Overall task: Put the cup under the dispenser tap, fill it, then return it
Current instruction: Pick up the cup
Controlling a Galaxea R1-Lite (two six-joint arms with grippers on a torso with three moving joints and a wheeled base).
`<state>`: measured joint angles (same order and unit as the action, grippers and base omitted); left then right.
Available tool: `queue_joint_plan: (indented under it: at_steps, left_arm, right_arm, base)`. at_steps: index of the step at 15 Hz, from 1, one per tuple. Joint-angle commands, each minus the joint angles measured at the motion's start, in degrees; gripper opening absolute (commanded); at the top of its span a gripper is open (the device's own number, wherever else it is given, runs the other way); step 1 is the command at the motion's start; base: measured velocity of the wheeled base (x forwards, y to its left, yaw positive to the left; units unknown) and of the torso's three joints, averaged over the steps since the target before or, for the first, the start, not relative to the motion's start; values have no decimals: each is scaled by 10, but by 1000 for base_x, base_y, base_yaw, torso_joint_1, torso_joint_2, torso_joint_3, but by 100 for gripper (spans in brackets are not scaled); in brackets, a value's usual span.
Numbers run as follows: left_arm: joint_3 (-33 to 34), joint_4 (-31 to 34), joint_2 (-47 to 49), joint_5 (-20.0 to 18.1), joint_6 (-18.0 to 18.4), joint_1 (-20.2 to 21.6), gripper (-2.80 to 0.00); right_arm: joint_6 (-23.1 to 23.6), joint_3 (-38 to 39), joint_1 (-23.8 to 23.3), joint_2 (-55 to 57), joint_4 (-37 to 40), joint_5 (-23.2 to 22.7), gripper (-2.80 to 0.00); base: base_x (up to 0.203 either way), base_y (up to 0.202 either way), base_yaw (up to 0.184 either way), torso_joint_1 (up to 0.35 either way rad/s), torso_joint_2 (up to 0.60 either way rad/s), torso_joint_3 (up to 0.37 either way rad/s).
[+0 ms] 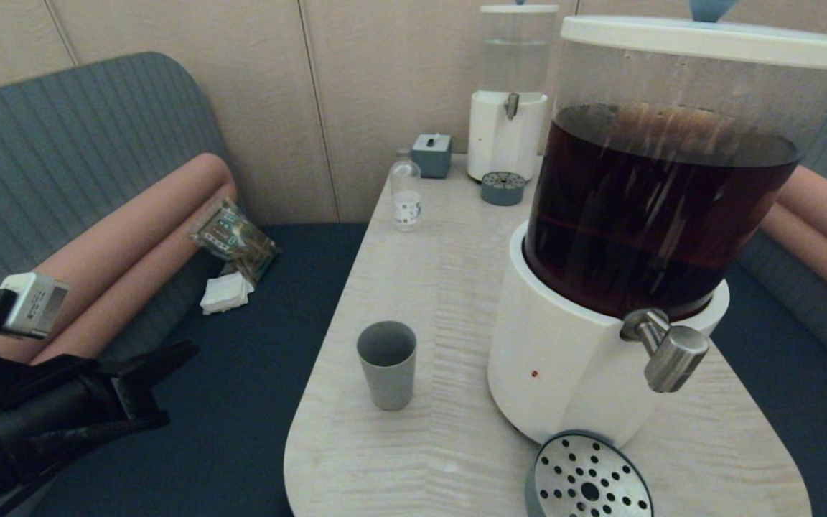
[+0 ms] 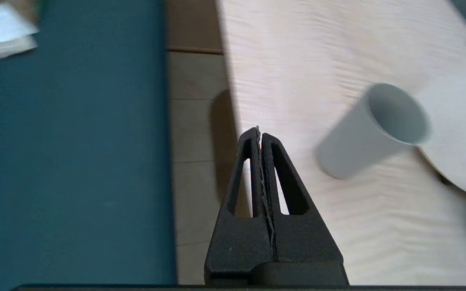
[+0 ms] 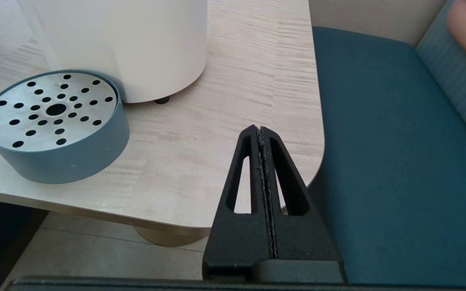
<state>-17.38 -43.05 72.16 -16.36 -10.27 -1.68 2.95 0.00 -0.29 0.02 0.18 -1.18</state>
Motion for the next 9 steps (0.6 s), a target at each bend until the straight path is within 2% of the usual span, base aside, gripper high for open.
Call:
queue_joint_plan:
  at_steps: [1, 3, 6, 7, 9]
  left_arm:
    - [2, -5, -1, -29, 1, -1, -280]
    - [12, -7, 4, -66, 21, -2, -280]
    - [9, -22, 50, -144, 38, -1, -280]
    - [12, -49, 74, -156, 55, -1, 0]
    - [17, -138, 143, -170, 95, -1, 0]
  right_arm:
    - [0, 5, 0, -2, 0, 0, -280]
    - [0, 5, 0, -2, 0, 0, -280]
    - [0, 5, 0, -1, 0, -1, -280]
    - [0, 5, 0, -1, 0, 0, -280]
    - [0, 5, 0, -1, 0, 0, -280]
  base:
    - [0, 0, 0, 0, 0, 0]
    - [0, 0, 0, 0, 0, 0]
    - [0, 0, 0, 0, 0, 0]
    - [0, 0, 0, 0, 0, 0]
    - [0, 0, 0, 0, 0, 0]
